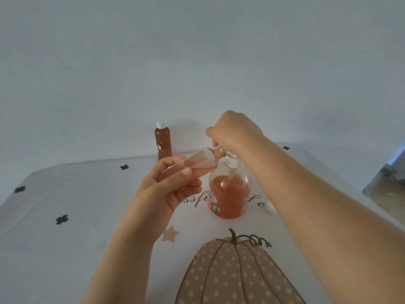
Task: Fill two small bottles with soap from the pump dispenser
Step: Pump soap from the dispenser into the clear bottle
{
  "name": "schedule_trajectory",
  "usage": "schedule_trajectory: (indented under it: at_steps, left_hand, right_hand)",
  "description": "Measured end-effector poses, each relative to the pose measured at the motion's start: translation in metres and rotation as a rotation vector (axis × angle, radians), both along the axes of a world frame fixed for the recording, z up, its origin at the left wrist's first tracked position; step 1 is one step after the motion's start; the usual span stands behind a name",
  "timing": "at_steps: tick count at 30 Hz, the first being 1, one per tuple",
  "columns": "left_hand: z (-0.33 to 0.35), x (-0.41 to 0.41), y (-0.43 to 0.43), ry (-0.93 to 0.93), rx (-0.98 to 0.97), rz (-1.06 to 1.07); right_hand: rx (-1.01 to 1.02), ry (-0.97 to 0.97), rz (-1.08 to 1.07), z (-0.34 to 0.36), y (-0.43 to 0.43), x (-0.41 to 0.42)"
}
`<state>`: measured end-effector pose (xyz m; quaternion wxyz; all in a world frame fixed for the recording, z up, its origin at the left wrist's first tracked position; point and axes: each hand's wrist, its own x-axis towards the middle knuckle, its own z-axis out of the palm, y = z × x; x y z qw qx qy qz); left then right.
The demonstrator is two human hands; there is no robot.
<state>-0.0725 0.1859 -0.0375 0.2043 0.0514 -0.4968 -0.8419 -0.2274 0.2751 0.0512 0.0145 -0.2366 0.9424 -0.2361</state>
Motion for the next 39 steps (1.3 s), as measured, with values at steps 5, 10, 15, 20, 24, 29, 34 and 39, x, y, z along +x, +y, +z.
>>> schedule_trajectory:
  at_steps: [5,10,15,20,24,29,34,39]
  left_hand:
    - [0.003,0.0,0.002,0.009,-0.01,0.007]
    - [0.008,0.002,0.004,0.035,-0.014,0.008]
    - [0.012,0.006,0.006,0.068,-0.017,-0.021]
    - [0.012,0.006,0.006,0.07,-0.005,-0.005]
    - [0.01,0.006,0.007,0.064,-0.009,-0.014]
    - [0.01,0.005,0.004,0.048,-0.024,-0.004]
    - [0.005,0.002,-0.001,0.009,-0.052,0.007]
    - [0.003,0.0,-0.003,0.004,-0.069,0.01]
  right_hand:
    - [-0.006,-0.001,-0.008,0.0,0.0,-0.001]
    - [-0.012,0.04,-0.017,0.007,0.002,0.002]
    - [0.069,0.089,0.018,0.021,0.003,0.005]
    - [0.051,0.028,0.014,0.018,0.002,0.004]
    - [0.017,-0.028,0.007,0.016,0.001,0.004]
    - [-0.002,-0.01,0.008,0.012,0.001,0.001]
    - [0.011,0.003,0.018,0.002,0.0,-0.003]
    - [0.01,-0.014,0.013,-0.004,-0.003,-0.007]
